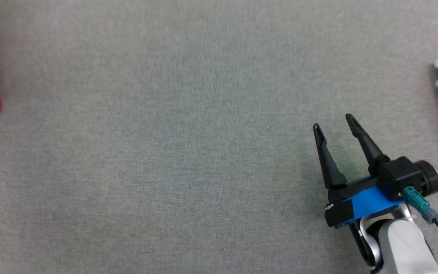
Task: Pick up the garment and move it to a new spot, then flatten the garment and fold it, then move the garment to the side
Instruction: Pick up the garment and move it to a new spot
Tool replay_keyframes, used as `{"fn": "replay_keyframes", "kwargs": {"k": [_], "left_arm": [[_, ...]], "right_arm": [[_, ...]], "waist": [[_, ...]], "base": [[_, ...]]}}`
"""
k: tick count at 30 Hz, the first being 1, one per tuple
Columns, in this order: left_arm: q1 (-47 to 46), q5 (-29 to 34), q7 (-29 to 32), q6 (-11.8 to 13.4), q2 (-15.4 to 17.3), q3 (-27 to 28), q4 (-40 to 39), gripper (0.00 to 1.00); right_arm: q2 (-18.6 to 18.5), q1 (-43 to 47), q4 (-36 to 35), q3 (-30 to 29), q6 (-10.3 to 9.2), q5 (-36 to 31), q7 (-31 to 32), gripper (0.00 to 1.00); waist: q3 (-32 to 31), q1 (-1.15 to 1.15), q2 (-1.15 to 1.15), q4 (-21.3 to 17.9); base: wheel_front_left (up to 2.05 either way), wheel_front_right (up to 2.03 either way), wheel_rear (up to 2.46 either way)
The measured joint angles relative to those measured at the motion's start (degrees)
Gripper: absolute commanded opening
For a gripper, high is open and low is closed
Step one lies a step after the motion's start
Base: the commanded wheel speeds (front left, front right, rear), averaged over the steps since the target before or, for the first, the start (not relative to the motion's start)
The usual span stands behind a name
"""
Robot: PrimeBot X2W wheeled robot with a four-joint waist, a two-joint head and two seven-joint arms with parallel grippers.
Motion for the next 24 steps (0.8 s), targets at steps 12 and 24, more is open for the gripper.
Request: {"fn": "replay_keyframes", "kwargs": {"k": [12,24], "left_arm": [[0.8,-4.3,2.6,-0.7,-9.9,-13.4,-17.3,0.00],[16.0,-12.7,1.8,1.4,-21.7,-15.7,-31.8,0.00]], "right_arm": [[0.0,4.3,10.7,-2.4,-0.01,4.7,-4.5,1.00],[0.0,5.9,16.2,-5.3,-0.01,7.0,-7.5,1.00]], "waist": [[-16.0,-0.02,0.00,-2.8],[-21.8,-0.02,0.00,-7.9]], "base": [[0.00,0.00,0.00],[0.00,0.00,0.00]]}}
